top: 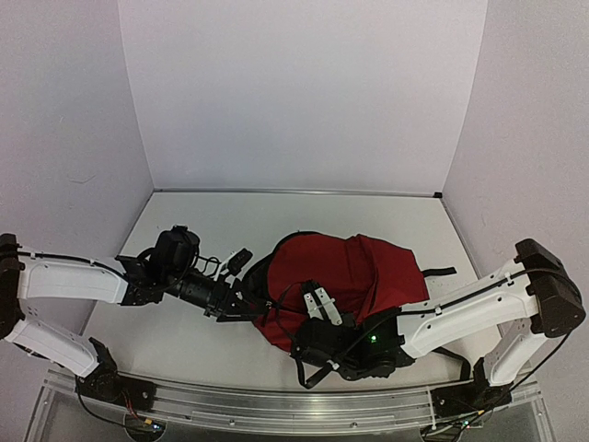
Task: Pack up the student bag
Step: Zip the student bag at the center of the board.
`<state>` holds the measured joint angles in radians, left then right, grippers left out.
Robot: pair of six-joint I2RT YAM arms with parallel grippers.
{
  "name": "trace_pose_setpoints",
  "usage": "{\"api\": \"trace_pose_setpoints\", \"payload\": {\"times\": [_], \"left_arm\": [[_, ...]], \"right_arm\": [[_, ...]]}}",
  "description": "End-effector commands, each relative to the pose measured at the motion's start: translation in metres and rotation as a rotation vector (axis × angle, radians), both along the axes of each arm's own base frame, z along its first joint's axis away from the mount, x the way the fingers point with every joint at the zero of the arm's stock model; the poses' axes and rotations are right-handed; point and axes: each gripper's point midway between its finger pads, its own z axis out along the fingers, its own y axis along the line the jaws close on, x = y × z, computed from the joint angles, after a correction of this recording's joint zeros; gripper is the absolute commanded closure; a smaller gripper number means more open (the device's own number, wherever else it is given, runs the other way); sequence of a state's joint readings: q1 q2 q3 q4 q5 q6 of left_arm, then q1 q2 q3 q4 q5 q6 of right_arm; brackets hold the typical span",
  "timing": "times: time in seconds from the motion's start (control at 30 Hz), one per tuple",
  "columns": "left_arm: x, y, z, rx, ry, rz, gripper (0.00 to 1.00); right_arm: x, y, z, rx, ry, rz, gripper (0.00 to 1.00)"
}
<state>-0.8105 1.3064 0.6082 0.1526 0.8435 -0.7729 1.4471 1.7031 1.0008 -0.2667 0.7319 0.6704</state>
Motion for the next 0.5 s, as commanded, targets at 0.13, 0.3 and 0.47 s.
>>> {"api": "trace_pose_setpoints", "payload": {"times": [0.13, 0.3, 0.47], "left_arm": [[0.04, 0.023, -0.003, 0.219, -0.176, 0.228, 0.28], [0.043, 0.019, -0.021, 0.284, -0.153, 0.221, 0.36], [0.032, 0.001, -0.03, 0.288, -0.132, 0.164, 0.35]], "right_arm": [[0.01, -0.013, -0.002, -0.03, -0.021, -0.043, 1.0], [0.011, -0.013, -0.003, -0.031, -0.024, -0.048, 1.0], [0.011, -0.014, -0.004, -0.03, -0.024, -0.054, 1.0]]}}
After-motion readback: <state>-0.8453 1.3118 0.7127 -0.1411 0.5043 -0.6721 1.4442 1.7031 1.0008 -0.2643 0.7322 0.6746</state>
